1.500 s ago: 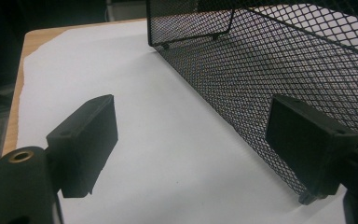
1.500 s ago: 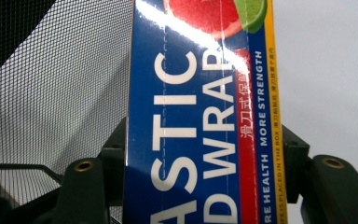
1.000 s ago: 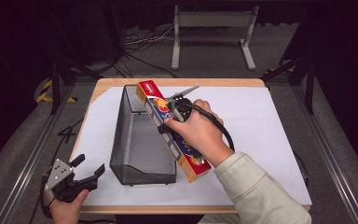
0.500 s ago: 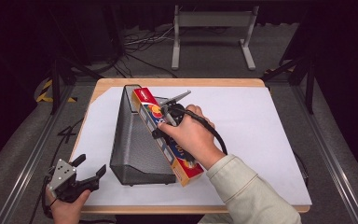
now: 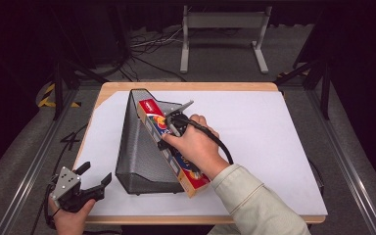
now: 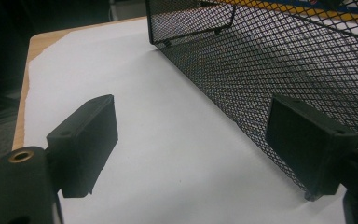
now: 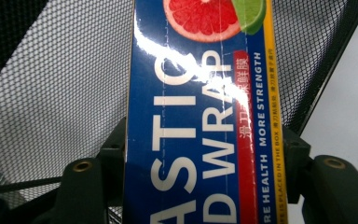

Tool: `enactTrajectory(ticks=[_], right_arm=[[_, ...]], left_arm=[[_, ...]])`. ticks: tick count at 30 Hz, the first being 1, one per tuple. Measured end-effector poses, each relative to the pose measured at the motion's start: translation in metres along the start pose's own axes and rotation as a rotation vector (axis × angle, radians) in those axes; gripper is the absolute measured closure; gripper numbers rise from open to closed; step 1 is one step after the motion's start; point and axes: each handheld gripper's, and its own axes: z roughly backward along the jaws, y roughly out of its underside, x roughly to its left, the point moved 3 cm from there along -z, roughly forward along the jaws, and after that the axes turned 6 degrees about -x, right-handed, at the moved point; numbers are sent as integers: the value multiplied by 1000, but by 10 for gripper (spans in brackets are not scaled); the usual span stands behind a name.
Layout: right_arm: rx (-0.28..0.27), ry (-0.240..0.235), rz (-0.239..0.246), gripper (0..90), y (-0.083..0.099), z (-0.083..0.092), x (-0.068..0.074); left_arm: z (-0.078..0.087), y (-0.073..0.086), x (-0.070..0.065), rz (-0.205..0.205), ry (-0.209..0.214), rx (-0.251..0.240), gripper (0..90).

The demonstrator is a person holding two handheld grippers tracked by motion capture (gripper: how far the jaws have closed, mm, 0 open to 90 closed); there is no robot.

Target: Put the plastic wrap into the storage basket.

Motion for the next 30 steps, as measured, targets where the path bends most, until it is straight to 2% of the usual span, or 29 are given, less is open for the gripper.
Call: enactTrajectory(ticks=[4, 16, 22, 25, 28, 30], right_arm=[[11, 23, 7, 400, 1, -6, -2], [78, 35, -26, 396, -1, -16, -5], [96, 43, -19, 382, -5, -16, -2], [78, 29, -19, 363, -9, -14, 2], [62, 48, -1, 368, -10, -12, 5], [58, 43, -6, 368, -10, -12, 4]], left_arm=[[0, 0, 0, 1, -1, 0, 176], [0, 0, 0, 3, 3, -1, 180], [0, 0, 0, 6, 5, -3, 179], [0, 0, 0, 5, 5, -2, 180], [1, 0, 1, 6, 4, -1, 180], [1, 0, 0, 10, 3, -2, 180]])
